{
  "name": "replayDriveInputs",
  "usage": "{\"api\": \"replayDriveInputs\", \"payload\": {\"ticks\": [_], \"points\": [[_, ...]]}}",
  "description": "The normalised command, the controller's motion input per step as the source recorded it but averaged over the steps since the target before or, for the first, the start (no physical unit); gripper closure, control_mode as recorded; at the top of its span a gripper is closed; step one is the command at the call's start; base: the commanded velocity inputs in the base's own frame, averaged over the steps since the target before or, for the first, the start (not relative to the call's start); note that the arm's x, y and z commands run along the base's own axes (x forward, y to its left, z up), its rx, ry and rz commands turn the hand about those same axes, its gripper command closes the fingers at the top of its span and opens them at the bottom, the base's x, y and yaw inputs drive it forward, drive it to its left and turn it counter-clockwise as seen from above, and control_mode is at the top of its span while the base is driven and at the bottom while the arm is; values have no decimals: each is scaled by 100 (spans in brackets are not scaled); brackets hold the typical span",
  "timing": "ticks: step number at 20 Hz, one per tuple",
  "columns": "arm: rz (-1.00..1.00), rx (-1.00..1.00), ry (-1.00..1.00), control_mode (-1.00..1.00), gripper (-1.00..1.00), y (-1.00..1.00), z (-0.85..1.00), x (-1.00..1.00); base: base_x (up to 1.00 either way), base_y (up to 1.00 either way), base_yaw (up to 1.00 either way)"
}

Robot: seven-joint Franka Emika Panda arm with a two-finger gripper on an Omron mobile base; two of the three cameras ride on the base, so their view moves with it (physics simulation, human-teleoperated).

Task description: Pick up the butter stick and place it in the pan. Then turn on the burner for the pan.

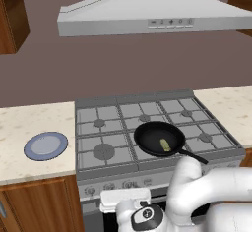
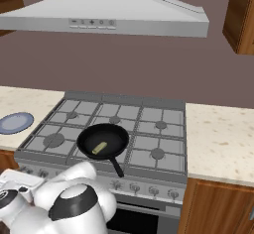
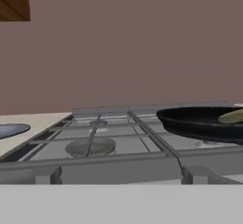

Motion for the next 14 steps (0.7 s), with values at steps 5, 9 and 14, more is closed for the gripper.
{"api": "replayDriveInputs", "payload": {"ticks": [5,9,14], "points": [[0,0,0,-100,-100,-38,-28,55,0,0,0],[1,0,0,-100,-100,-43,-41,53,0,0,0],[5,0,0,-100,-100,-53,-57,42,0,0,0]]}}
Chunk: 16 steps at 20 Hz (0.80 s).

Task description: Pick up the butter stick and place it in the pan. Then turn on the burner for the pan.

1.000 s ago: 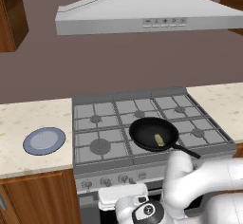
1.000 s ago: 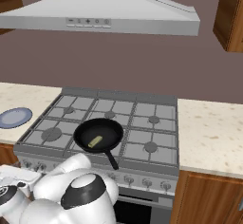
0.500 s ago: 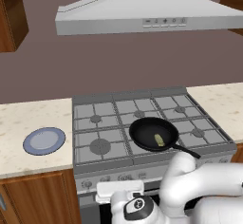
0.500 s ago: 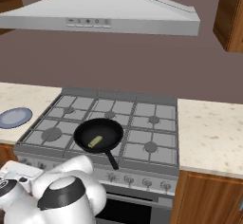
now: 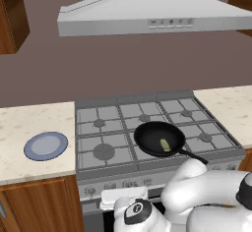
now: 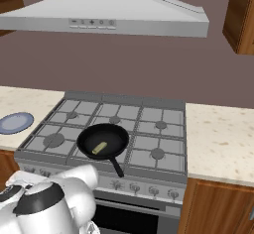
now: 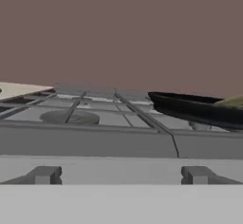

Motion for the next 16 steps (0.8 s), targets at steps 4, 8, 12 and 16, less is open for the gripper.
{"api": "replayDriveInputs", "payload": {"ticks": [4,8,12,16], "points": [[10,4,0,-100,-100,-68,-57,36,0,0,0],[14,7,0,-100,-100,-78,-46,31,0,0,0],[14,10,0,-100,-100,-78,-16,34,0,0,0],[15,15,0,-100,-100,-62,0,40,0,0,0]]}}
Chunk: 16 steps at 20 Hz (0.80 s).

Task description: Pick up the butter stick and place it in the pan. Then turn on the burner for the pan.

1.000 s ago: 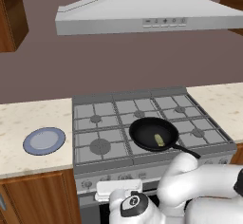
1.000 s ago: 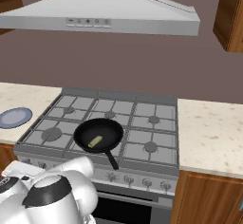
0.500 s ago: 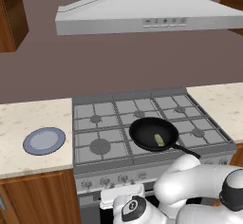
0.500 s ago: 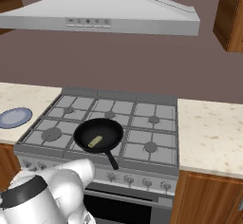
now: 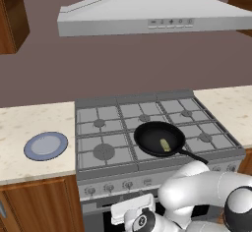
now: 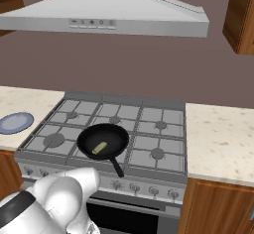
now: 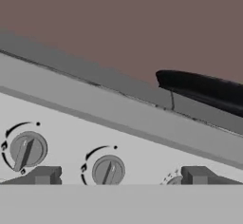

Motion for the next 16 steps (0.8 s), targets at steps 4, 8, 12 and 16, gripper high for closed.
{"api": "replayDriveInputs", "payload": {"ticks": [4,8,12,16], "points": [[19,16,0,-100,-100,-51,0,47,0,0,0],[18,18,0,-100,-100,-54,0,59,0,0,0],[15,21,0,-100,-100,-57,0,67,0,0,0],[10,27,0,-100,-100,-60,0,63,0,0,0]]}}
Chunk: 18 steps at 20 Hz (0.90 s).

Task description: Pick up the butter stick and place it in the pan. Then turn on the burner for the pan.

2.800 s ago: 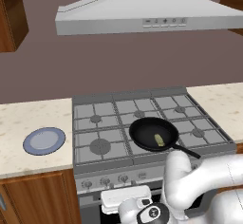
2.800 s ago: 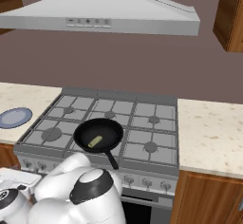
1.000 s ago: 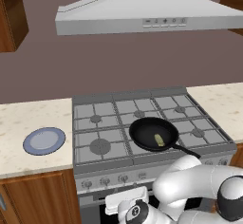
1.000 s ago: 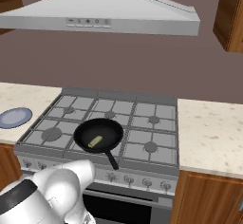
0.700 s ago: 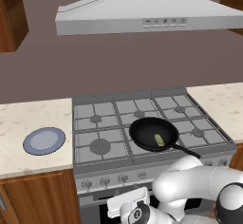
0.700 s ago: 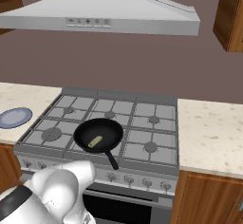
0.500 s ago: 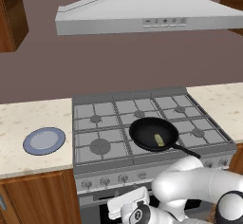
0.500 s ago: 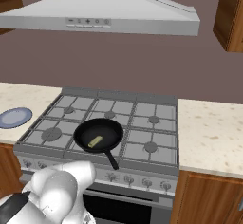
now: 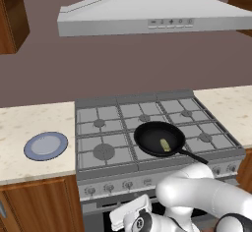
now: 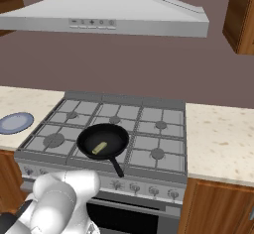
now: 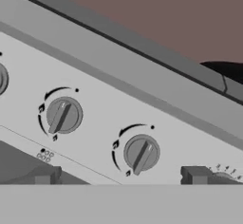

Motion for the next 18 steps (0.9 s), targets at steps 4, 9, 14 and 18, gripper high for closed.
{"api": "replayDriveInputs", "payload": {"ticks": [4,9,14,18], "points": [[8,30,0,-100,-100,-63,8,58,0,0,0],[6,30,-2,-100,-100,-65,21,26,0,0,0],[1,28,-5,-100,-100,-61,30,6,0,0,0],[1,27,-4,-100,-100,-55,38,13,0,0,0]]}}
